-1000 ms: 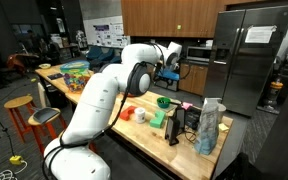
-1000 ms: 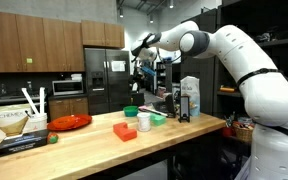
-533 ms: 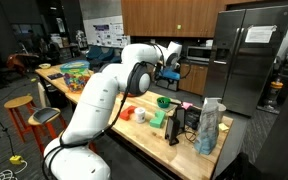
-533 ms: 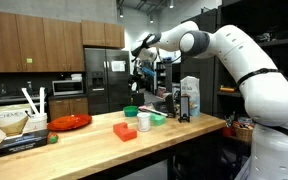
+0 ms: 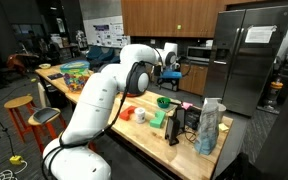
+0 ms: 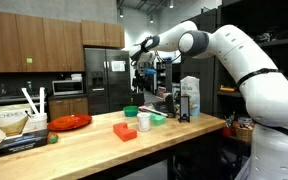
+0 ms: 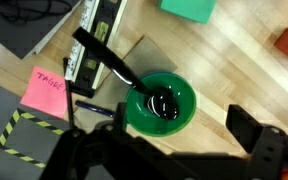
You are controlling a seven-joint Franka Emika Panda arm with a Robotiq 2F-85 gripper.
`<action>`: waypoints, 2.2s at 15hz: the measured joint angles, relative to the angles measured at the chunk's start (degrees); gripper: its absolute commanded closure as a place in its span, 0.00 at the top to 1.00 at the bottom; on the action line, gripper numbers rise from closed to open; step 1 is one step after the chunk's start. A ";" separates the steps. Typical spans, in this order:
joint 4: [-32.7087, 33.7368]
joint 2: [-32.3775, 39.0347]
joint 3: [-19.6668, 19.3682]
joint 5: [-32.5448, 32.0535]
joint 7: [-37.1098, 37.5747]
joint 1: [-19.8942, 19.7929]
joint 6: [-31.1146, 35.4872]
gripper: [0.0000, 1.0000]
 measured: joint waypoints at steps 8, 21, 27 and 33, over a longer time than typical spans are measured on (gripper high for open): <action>1.64 0.00 1.67 5.04 1.17 -1.57 -7.40 1.00; 0.15 0.06 1.67 9.37 5.77 -1.53 1.23 1.00; 1.61 -0.10 1.72 5.30 5.06 -2.15 -11.82 1.00; 4.43 -0.10 1.94 7.13 4.45 -3.14 -21.86 1.00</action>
